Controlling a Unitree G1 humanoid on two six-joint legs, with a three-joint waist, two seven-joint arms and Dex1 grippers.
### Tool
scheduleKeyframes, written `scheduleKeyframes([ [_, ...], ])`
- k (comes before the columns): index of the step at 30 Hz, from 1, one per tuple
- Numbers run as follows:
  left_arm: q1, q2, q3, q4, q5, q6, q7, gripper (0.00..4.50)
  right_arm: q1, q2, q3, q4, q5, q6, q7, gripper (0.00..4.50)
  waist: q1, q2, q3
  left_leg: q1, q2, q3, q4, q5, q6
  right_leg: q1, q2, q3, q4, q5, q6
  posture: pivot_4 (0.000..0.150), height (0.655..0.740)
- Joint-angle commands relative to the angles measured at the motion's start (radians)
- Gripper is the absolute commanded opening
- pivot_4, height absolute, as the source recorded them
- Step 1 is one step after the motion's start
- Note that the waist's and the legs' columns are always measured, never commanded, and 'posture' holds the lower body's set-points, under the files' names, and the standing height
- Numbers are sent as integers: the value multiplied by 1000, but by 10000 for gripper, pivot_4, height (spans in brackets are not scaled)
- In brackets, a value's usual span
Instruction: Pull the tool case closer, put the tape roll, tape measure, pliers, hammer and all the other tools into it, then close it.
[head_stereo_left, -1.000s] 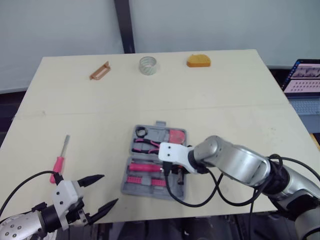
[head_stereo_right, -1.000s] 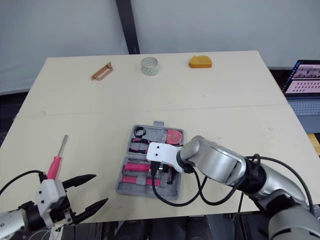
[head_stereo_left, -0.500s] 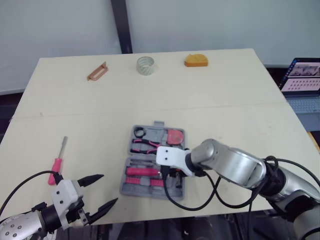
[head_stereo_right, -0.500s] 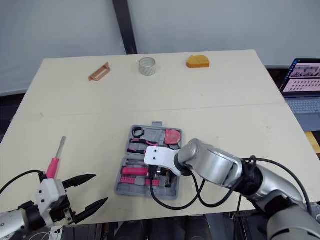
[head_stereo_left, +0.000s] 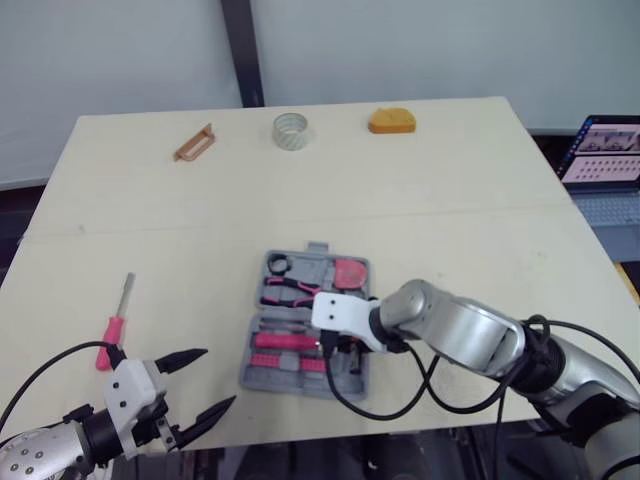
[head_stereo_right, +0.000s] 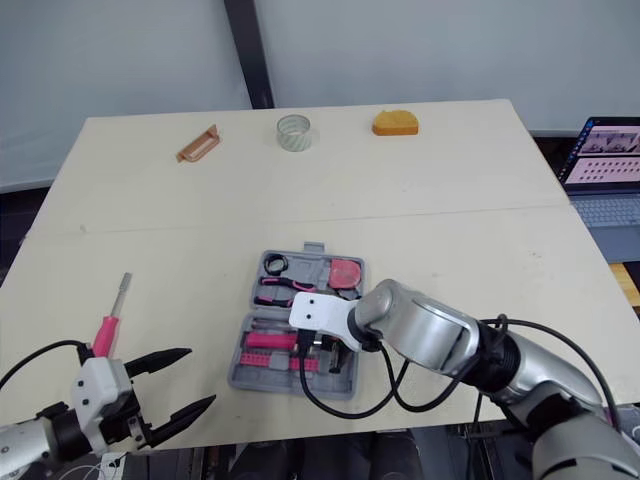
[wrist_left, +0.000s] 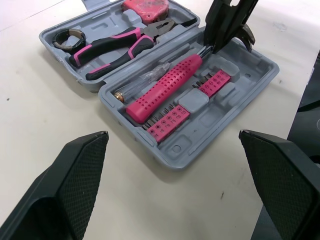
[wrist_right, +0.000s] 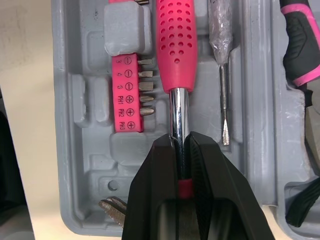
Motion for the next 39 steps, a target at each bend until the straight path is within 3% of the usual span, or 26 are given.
scheduleKeyframes([
  [1,7,0,15,-23,-6,-8,3,45000,1,14,-4,-14,-12,-18,-11,686,0,0,0,0,0,0,0,0,0,0,0,0,0,0,0,1500,7400],
  [30,-13,1,9,-7,-2,-12,2,45000,35,37,-9,5,-48,-39,-15,686,-1,0,0,0,0,0,0,0,0,0,0,0,1,0,0,1500,7400],
  [33,-14,0,8,-8,-2,-11,3,45000,32,31,-30,-18,-29,-26,-2,12182,0,0,0,0,0,0,0,0,0,0,0,0,1,0,0,1500,7400],
  [39,-15,-1,7,-3,-2,-12,2,45000,26,-14,-69,-65,6,-14,29,12182,0,-1,0,0,0,0,0,0,0,0,0,0,0,0,0,1500,7400],
])
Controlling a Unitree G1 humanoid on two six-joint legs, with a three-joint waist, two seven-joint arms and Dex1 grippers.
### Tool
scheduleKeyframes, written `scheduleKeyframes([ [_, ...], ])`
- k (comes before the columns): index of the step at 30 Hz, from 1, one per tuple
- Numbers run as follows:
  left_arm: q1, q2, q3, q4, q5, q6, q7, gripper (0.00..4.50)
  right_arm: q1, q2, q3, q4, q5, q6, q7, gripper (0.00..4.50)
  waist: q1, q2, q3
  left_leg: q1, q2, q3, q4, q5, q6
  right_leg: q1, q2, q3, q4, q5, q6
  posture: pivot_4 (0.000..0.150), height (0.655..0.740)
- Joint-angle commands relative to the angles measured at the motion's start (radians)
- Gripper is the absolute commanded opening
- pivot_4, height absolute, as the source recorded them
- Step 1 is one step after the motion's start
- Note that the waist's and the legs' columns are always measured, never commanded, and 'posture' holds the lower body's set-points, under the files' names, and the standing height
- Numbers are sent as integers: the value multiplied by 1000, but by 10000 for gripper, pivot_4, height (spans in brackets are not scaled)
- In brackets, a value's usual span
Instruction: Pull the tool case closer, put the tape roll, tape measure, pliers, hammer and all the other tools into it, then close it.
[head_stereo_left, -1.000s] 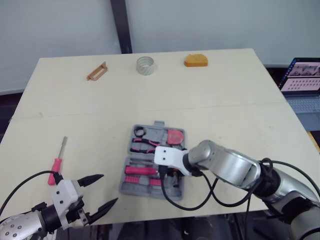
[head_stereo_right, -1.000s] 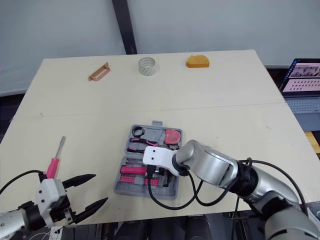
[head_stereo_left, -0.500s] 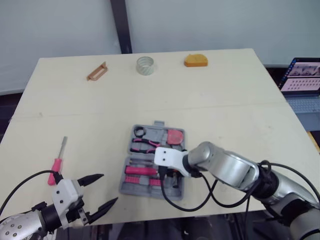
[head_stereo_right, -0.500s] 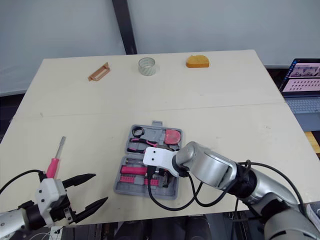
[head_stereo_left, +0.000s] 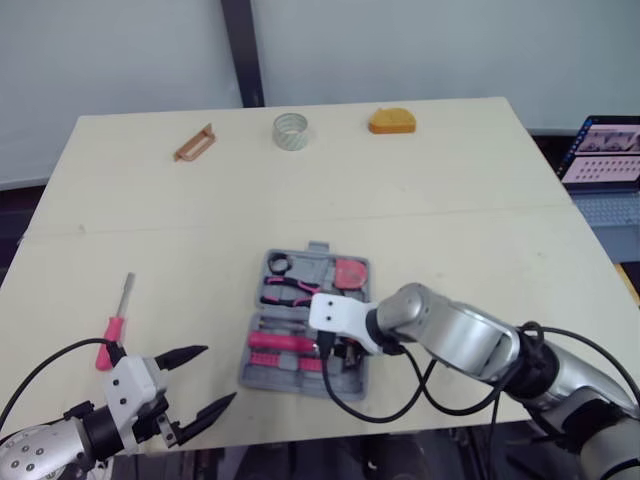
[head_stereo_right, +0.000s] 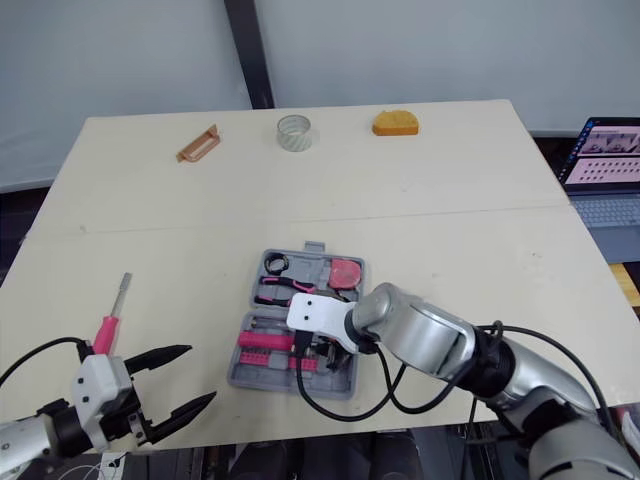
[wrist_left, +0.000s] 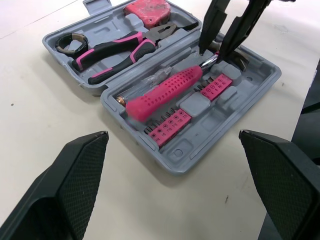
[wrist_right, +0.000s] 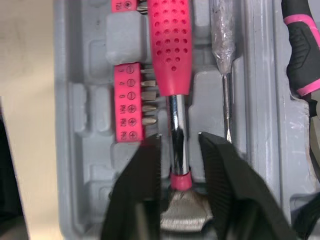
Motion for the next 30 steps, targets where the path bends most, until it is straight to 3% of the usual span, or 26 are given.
scheduleKeyframes([
  [1,2,-1,6,-7,-2,-11,2,45000,-15,-23,-48,-49,23,-5,26,12182,0,0,0,0,0,0,0,0,0,0,0,0,0,0,0,1500,7400],
  [9,-15,-2,-5,-1,2,-8,7,45000,54,27,-147,-17,31,-125,-5,12182,0,-2,-1,0,0,0,0,0,0,0,0,0,0,0,0,1500,7400],
  [10,-18,-2,-5,1,1,-8,7,45000,72,48,-167,-4,29,-155,-15,6774,0,-2,-1,0,0,0,0,0,0,0,0,0,0,0,0,1500,7400],
  [12,-22,-1,-6,4,2,-9,6,45000,106,83,-197,18,21,-234,-23,666,0,-2,-1,0,0,0,0,0,0,0,0,0,1,0,0,1500,7400],
  [20,-50,3,-14,24,5,-11,5,45000,288,133,-222,121,-4,-511,11,666,-1,-5,-3,1,0,0,0,0,0,0,0,0,1,0,0,1500,7400],
  [30,-62,5,-14,33,6,-10,1,45000,335,205,-235,218,-17,-558,16,666,-1,-5,-3,1,0,0,0,0,0,0,0,0,1,0,0,1500,7400],
])
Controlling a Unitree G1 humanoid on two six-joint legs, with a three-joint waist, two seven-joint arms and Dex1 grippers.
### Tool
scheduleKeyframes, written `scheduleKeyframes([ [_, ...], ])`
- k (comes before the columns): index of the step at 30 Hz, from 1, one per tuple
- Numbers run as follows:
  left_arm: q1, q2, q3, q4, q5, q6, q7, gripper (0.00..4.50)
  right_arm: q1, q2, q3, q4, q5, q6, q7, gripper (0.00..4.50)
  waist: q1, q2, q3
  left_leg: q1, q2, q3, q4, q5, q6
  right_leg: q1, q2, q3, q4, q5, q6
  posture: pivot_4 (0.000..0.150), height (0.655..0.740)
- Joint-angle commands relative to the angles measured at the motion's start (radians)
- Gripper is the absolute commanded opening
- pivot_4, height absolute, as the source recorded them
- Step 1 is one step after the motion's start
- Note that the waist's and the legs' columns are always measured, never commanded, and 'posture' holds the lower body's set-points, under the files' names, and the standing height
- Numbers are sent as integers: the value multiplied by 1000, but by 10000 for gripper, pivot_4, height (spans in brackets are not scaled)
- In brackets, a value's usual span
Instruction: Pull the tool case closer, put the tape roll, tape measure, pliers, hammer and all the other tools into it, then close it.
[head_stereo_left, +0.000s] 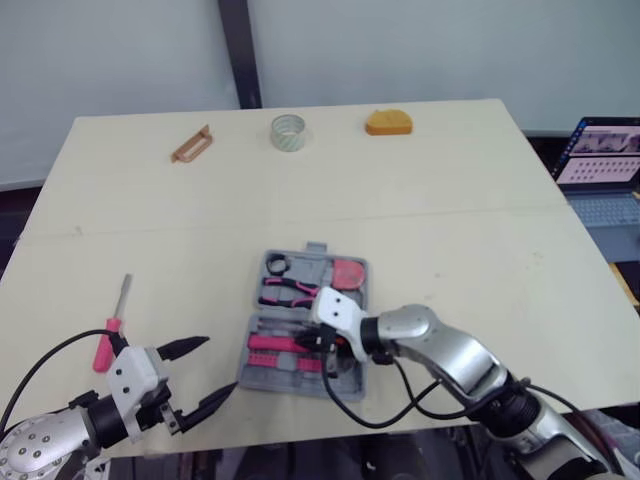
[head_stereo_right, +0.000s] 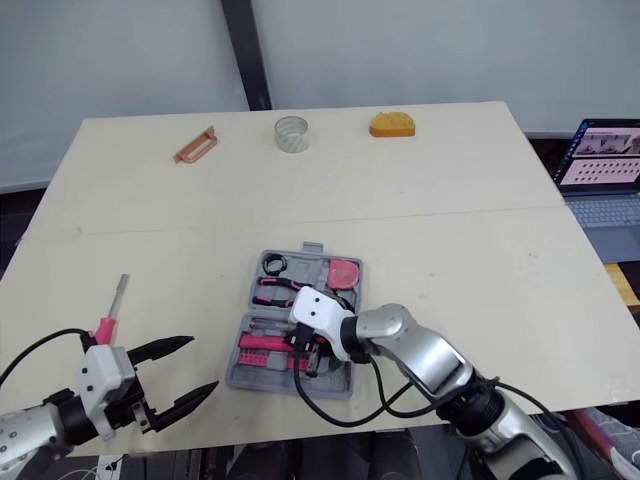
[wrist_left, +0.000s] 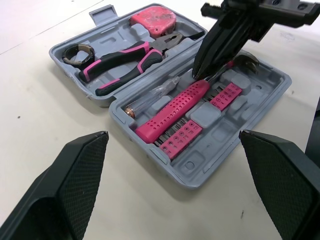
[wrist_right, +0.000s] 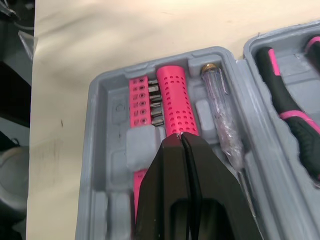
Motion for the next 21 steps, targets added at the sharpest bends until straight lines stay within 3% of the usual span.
scheduleKeyframes([
  [1,3,5,4,-5,2,-10,0,45000,-2,15,-16,-7,-7,-21,13,666,2,0,0,0,0,0,0,0,0,0,0,0,0,0,0,1500,7400],
  [21,-11,-2,-5,1,10,-15,6,45000,57,-3,50,91,-145,-114,37,666,1,-2,-3,1,0,0,0,0,0,1,0,0,0,0,0,1500,7400],
])
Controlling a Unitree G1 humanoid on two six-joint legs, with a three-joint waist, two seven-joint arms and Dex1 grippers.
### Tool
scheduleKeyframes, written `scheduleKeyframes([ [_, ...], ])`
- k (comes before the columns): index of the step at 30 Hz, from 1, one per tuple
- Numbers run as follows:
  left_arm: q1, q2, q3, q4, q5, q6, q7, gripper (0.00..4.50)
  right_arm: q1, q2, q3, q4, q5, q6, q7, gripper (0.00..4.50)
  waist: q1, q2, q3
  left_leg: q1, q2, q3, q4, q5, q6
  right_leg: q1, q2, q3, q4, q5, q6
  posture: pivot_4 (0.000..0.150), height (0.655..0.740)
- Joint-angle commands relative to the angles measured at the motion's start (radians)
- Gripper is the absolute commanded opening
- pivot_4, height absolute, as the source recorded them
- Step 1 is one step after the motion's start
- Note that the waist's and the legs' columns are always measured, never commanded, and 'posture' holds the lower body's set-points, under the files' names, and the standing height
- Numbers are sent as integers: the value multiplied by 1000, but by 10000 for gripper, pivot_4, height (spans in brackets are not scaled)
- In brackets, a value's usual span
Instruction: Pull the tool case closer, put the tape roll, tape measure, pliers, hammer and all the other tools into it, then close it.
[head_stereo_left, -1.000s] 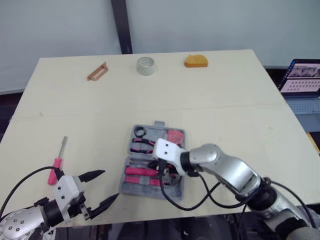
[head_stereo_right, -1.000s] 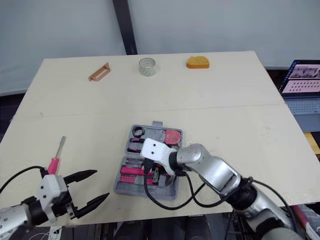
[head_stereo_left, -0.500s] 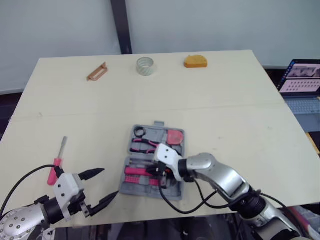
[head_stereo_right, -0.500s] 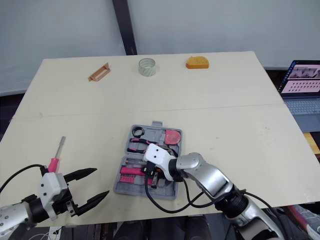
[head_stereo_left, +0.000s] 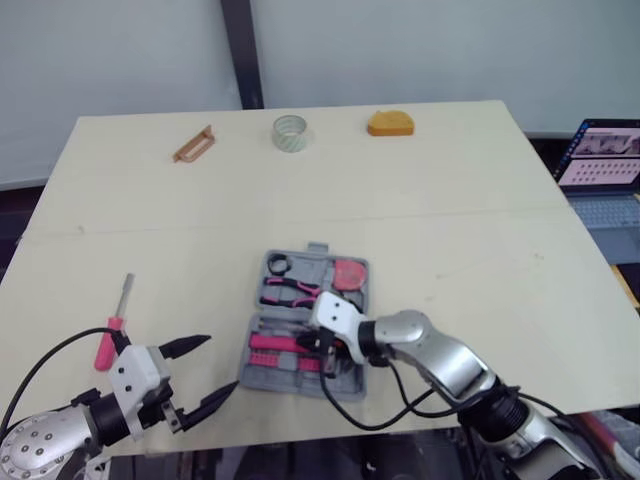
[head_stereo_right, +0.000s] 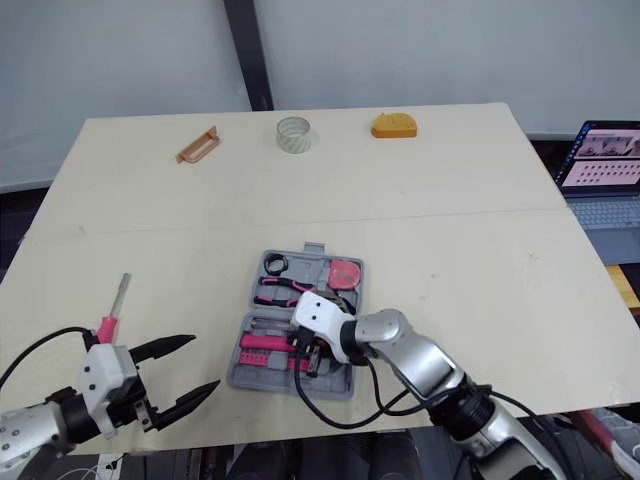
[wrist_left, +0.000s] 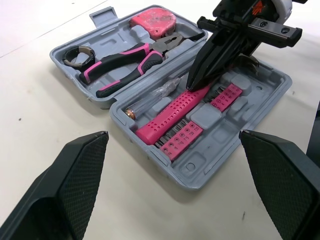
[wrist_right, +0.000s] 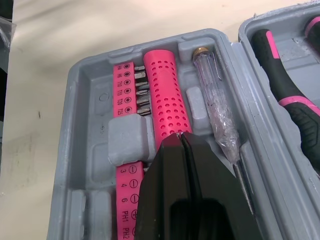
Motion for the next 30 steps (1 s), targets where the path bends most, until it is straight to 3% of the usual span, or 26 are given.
scheduleKeyframes([
  [1,4,-2,3,0,2,-15,5,45000,19,-24,53,21,-59,-20,24,666,0,-1,-1,0,0,0,0,0,0,0,0,0,0,0,0,1500,7400],
  [13,0,-3,10,5,1,-19,6,45000,19,-78,145,78,-230,-93,53,666,2,-1,-13,12,0,0,-2,-2,0,11,0,1,-1,0,0,1500,7400],
  [30,-18,1,2,16,1,-14,7,45000,17,-95,174,101,-288,-41,108,666,5,6,-26,15,0,0,-2,-4,1,15,0,1,-3,0,0,1500,7400],
])
